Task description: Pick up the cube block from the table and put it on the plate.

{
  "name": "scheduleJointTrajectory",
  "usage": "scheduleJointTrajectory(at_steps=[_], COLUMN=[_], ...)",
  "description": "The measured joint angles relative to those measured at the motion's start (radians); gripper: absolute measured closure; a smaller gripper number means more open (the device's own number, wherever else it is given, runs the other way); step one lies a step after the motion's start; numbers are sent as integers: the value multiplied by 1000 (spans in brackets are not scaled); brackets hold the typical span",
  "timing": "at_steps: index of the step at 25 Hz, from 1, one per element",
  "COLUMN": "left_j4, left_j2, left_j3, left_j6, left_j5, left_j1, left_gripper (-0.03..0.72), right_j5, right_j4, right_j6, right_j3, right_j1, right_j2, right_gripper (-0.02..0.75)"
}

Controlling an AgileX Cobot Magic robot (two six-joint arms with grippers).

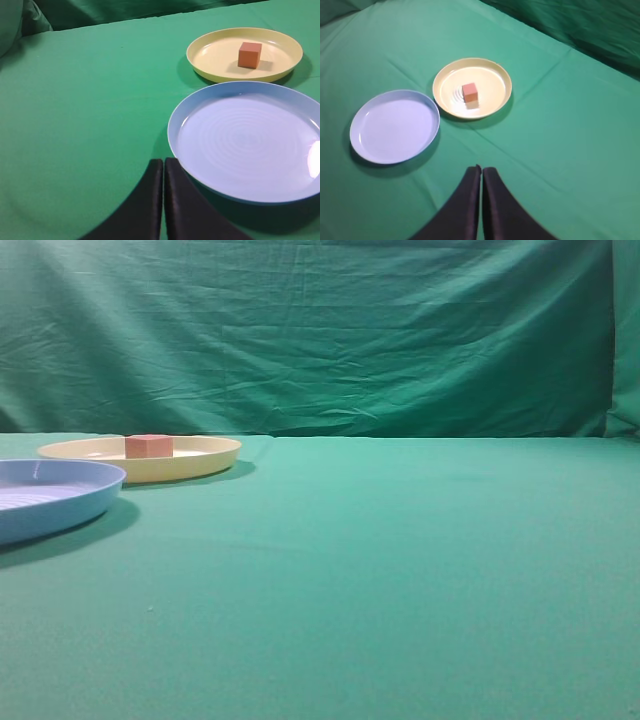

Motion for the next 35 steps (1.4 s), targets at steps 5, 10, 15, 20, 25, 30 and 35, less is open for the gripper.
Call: scheduleJointTrajectory(at_steps=[5,10,15,20,25,30,35], left_j4=[0,0,0,0,0,0,0], left_j2=[0,0,0,0,0,0,0], left_j3=[0,0,0,0,0,0,0], left_j6=[0,0,0,0,0,0,0], left_j5=[0,0,0,0,0,0,0], left_j1=[0,0,0,0,0,0,0], left_gripper=[688,688,688,688,688,688,688], right_j5=[-27,-111,-210,-303,-418,-498,-531], right_j4=[-41,-130,-218,-214,-206,-206,-206], right_j6=[54,137,176,176,178,178,178], right_j3=[200,368,521,696,892,1084,1235], right_j1=[0,0,-59,-259,-418,-471,-471], right_j2=[-192,-382,-560,-692,-821,-946,-1065], right_gripper=[738,738,738,738,738,738,738])
